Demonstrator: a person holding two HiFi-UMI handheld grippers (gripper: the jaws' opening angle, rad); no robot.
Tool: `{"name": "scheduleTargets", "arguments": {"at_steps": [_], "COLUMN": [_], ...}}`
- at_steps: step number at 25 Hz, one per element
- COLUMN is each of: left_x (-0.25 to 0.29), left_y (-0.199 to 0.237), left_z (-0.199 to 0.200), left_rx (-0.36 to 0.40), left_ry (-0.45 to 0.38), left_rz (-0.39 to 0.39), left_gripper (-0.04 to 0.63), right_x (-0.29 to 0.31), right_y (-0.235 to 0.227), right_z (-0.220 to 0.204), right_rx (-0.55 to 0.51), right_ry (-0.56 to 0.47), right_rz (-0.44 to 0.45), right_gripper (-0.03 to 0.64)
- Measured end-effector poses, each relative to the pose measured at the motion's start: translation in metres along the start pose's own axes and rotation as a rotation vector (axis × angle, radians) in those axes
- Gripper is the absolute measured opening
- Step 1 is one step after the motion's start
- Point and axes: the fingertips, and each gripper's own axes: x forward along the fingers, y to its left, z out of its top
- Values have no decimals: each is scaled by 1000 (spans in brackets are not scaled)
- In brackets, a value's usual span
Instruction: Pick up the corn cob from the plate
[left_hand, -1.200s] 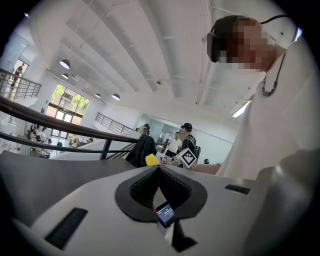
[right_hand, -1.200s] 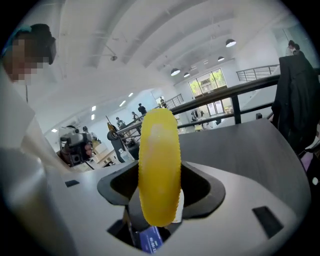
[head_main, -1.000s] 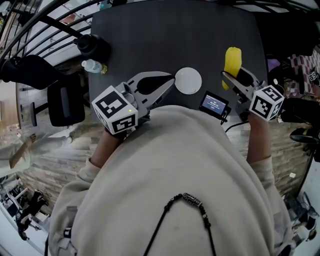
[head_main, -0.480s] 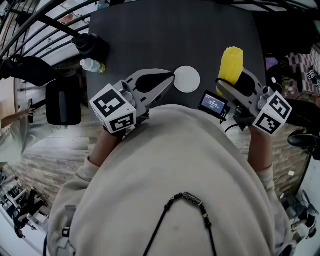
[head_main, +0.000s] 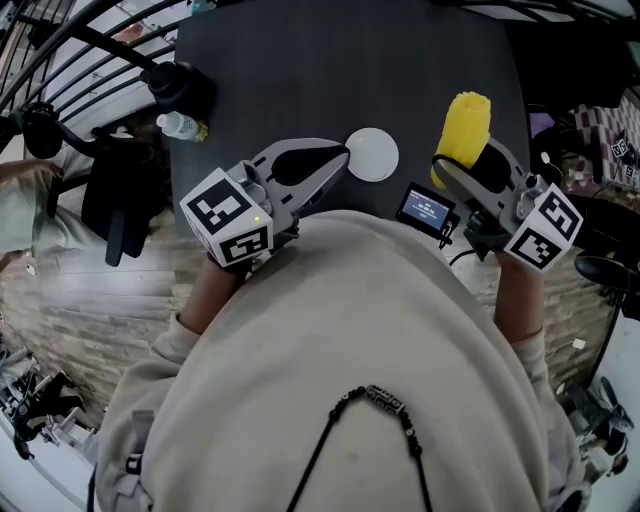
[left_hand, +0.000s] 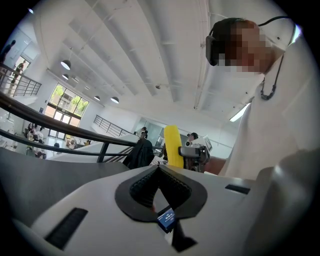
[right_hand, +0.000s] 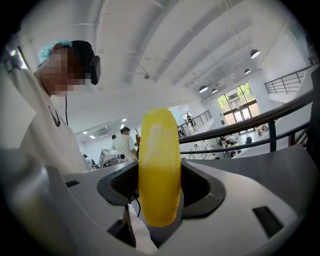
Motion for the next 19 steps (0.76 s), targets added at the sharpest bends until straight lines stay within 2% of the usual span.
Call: {"name": "scheduleTargets", "arguments": {"at_steps": [19], "left_x": [-15], "left_y": [-15], "left_z": [4], "left_rx": [10], "left_ry": [-7], "left_rz": [17], "left_gripper": [6], "right_x": [4], "right_y": [19], "right_z": [-1], "right_rx": [-14], "right_ry": [13], "right_rz": [25], "right_gripper": [261]}}
